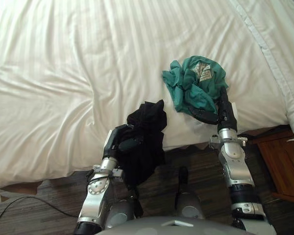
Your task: Tidy up the quilt and then pick up the clothes from the bed and put them into the laundry hamper
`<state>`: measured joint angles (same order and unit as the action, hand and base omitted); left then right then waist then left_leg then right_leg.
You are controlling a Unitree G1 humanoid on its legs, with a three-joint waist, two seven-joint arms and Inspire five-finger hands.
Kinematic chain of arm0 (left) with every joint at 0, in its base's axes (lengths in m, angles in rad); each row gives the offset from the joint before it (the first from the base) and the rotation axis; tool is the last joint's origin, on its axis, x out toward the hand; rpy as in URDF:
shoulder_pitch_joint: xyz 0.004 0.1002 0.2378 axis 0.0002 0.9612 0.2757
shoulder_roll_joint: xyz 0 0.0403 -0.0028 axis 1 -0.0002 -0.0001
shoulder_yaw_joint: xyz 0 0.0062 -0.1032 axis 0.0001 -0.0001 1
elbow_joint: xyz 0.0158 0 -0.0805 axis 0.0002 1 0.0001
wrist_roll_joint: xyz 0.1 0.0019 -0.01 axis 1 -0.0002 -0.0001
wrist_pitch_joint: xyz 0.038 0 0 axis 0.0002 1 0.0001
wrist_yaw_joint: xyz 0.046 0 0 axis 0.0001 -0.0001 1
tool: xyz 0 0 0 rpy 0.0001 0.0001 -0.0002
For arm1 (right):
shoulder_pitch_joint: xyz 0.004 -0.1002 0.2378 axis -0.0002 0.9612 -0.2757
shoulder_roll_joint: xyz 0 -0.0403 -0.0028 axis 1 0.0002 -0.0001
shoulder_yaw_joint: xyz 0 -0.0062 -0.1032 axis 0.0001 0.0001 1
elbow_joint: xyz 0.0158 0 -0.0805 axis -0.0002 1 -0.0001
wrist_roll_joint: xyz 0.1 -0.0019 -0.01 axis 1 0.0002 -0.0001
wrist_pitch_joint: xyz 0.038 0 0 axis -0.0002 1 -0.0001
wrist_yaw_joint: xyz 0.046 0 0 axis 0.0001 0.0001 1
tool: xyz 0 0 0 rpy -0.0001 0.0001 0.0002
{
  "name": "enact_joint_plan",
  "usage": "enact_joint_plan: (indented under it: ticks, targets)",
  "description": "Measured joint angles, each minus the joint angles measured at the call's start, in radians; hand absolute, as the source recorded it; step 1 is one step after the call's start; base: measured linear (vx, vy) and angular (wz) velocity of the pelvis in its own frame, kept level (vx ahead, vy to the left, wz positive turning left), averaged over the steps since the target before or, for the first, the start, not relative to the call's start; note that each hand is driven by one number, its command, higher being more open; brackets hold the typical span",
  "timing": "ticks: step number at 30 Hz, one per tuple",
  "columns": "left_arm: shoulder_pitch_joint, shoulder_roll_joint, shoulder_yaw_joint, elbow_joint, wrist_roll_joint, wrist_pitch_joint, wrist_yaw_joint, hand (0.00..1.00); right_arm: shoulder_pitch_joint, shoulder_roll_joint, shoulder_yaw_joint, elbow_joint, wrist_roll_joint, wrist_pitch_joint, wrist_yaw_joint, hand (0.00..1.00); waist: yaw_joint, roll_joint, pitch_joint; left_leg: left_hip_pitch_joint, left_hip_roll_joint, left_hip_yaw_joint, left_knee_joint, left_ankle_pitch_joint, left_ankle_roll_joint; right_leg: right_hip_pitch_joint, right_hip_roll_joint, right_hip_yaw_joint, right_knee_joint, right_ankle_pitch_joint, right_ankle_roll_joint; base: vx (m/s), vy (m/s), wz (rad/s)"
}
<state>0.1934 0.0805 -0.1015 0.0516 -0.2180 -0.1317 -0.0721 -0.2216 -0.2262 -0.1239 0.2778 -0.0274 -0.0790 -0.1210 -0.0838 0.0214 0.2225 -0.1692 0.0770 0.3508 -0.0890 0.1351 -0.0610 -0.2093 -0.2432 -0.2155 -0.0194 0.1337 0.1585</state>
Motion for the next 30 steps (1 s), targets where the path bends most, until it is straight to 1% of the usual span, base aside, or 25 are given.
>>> enact_joint_plan:
  ticks: [1,3,7,10,11,13,14,15,17,18,20,21,22,23,24,25,26,27,28,29,30]
  targets:
    - [-0.003,0.0,0.001,0.0,-0.016,-0.004,0.0,0.0,-0.016,-0.01,0.006,0.011,0.0,0.0,0.0,0.0,0.002,0.0,0.01,0.0,0.001,0.0,0.0,0.001,0.001,0.0,0.001,0.0,0.001,0.0,-0.001,-0.01,-0.014,0.09]
    - [-0.004,0.0,0.003,0.0,-0.024,-0.022,-0.001,0.0,-0.071,-0.03,0.019,0.041,0.0,0.0,-0.005,0.0,0.003,0.002,0.035,-0.003,0.002,-0.002,0.0,0.003,-0.001,-0.002,0.002,0.0,0.001,-0.001,-0.003,0.0,0.0,0.0]
    - [-0.009,0.003,0.01,0.001,-0.046,-0.033,-0.002,0.0,-0.134,-0.078,0.024,0.11,-0.003,-0.011,-0.029,0.0,0.0,0.007,0.04,-0.026,0.004,-0.006,0.0,0.011,0.001,-0.025,0.004,-0.001,0.002,0.002,-0.007,0.01,-0.006,0.02]
    - [-0.015,0.005,0.01,0.01,-0.063,-0.038,-0.004,0.0,-0.174,-0.134,0.024,0.163,-0.004,-0.012,-0.035,0.0,0.0,0.016,0.045,-0.027,0.005,-0.014,0.0,0.014,0.001,-0.021,0.006,-0.008,0.002,0.003,-0.007,0.02,-0.013,0.06]
    - [-0.025,0.005,0.01,0.02,-0.063,-0.038,-0.006,0.0,-0.188,-0.146,0.023,0.183,-0.004,-0.012,-0.037,0.0,0.0,0.021,0.048,-0.026,0.006,-0.02,0.0,0.017,0.0,-0.015,0.008,-0.014,0.002,0.003,-0.007,0.02,-0.013,0.11]
    - [-0.03,0.005,0.01,0.024,-0.063,-0.038,-0.007,0.0,-0.186,-0.161,0.023,0.19,-0.004,-0.009,-0.039,0.0,0.003,0.024,0.049,-0.022,0.011,-0.028,0.0,0.019,-0.004,-0.004,0.016,-0.025,0.001,0.002,-0.008,0.03,-0.024,0.1]
    - [-0.029,0.005,0.01,0.03,-0.063,-0.038,-0.007,0.0,-0.178,-0.159,0.023,0.19,-0.004,-0.006,-0.039,0.0,0.006,0.023,0.049,-0.015,0.022,-0.03,0.0,0.02,-0.006,0.004,0.021,-0.028,0.0,0.0,-0.012,0.04,-0.043,0.05]
    - [-0.029,0.005,0.01,0.036,-0.063,-0.038,-0.007,0.0,-0.169,-0.157,0.023,0.188,-0.004,-0.005,-0.039,0.0,0.01,0.023,0.049,-0.009,0.022,-0.031,0.0,0.019,-0.008,0.01,0.025,-0.03,0.0,-0.002,-0.014,0.04,-0.046,-0.03]
    - [-0.028,0.001,0.01,0.05,-0.063,-0.036,-0.007,0.0,-0.087,-0.141,0.023,0.133,-0.004,-0.002,-0.039,0.0,0.028,0.023,0.049,0.015,0.039,-0.031,0.0,0.016,-0.018,0.034,0.041,-0.033,-0.001,-0.009,-0.022,0.05,-0.05,-0.05]
    - [-0.026,-0.001,0.011,0.053,-0.063,-0.036,-0.006,0.0,-0.061,-0.129,0.023,0.107,-0.004,-0.002,-0.035,0.0,0.031,0.023,0.049,0.019,0.04,-0.033,0.0,0.015,-0.021,0.039,0.046,-0.035,-0.002,-0.011,-0.025,0.05,-0.051,-0.02]
    - [-0.021,-0.003,0.02,0.06,-0.06,-0.029,-0.005,0.0,0.034,-0.071,0.033,0.039,-0.006,-0.015,-0.017,0.0,0.031,0.019,0.047,0.031,0.056,-0.038,0.0,0.012,-0.031,0.056,0.061,-0.044,-0.004,-0.02,-0.032,0.07,-0.071,0.03]
    - [-0.017,-0.003,0.022,0.062,-0.056,-0.019,-0.004,0.0,0.088,-0.031,0.042,0.017,-0.007,-0.027,-0.005,0.0,0.029,0.017,0.045,0.043,0.063,-0.045,0.0,0.011,-0.037,0.073,0.068,-0.053,-0.004,-0.026,-0.034,0.09,-0.079,0.09]
    - [-0.014,-0.003,0.022,0.067,-0.052,-0.019,-0.003,0.0,0.115,-0.012,0.046,0.008,-0.006,-0.033,0.002,0.0,0.029,0.015,0.044,0.05,0.066,-0.05,0.0,0.01,-0.039,0.083,0.071,-0.058,-0.004,-0.031,-0.036,0.07,-0.061,0.15]
    - [-0.003,-0.004,0.024,0.074,-0.046,-0.018,-0.003,0.0,0.172,0.023,0.056,-0.01,-0.002,-0.042,0.015,0.0,0.028,0.01,0.037,0.063,0.07,-0.06,0.0,0.008,-0.043,0.102,0.076,-0.073,-0.001,-0.042,-0.037,0.08,-0.062,0.4]
    - [0.006,-0.01,0.024,0.082,-0.045,-0.011,-0.002,0.0,0.25,0.066,0.055,-0.034,0.02,-0.048,0.036,0.0,0.02,0.004,0.032,0.075,0.075,-0.099,0.0,0.007,-0.044,0.123,0.078,-0.092,0.045,-0.081,-0.034,0.07,-0.059,0.52]
    - [0.007,-0.013,0.023,0.088,-0.046,-0.009,-0.002,0.0,0.281,0.08,0.055,-0.04,0.04,-0.048,0.045,0.0,0.019,0.001,0.028,0.079,0.077,-0.118,0.0,0.007,-0.044,0.122,0.076,-0.089,0.084,-0.106,-0.032,0.09,-0.057,0.93]
    - [0.005,-0.019,0.02,0.098,-0.045,0.002,-0.002,0.0,0.343,0.108,0.052,-0.042,0.069,-0.056,0.061,0.0,0.007,-0.005,0.024,0.081,0.077,-0.174,0.0,0.011,-0.047,0.121,0.073,-0.022,0.164,-0.155,-0.036,0.06,-0.03,0.96]
    - [0.007,-0.022,0.02,0.1,-0.045,0.007,-0.002,0.0,0.37,0.121,0.052,-0.041,0.086,-0.058,0.067,0.0,0.0,-0.011,0.021,0.081,0.076,-0.206,0.0,0.016,-0.046,0.12,0.074,0.033,0.196,-0.177,-0.036,0.12,-0.03,1.39]
    - [0.018,-0.023,0.021,0.101,-0.045,0.007,0.005,0.0,0.422,0.154,0.051,-0.041,0.1,-0.063,0.072,0.0,-0.003,-0.032,0.008,0.073,0.071,-0.258,0.0,0.022,-0.051,0.121,0.078,0.123,0.244,-0.223,-0.035,0.08,-0.03,1.24]
    - [0.032,-0.025,0.025,0.102,-0.046,0.007,0.018,0.0,0.456,0.181,0.053,-0.041,0.124,-0.064,0.074,0.0,0.0,-0.051,-0.003,0.065,0.067,-0.294,0.0,0.021,-0.051,0.127,0.081,0.161,0.263,-0.258,-0.036,0.08,-0.09,1.26]
    - [0.059,-0.027,0.043,0.102,-0.047,0.007,0.031,0.0,0.489,0.211,0.058,-0.04,0.133,-0.065,0.074,0.0,0.006,-0.073,-0.017,0.058,0.061,-0.325,-0.001,0.026,-0.057,0.145,0.08,0.168,0.26,-0.298,-0.034,0.01,-0.115,0.82]
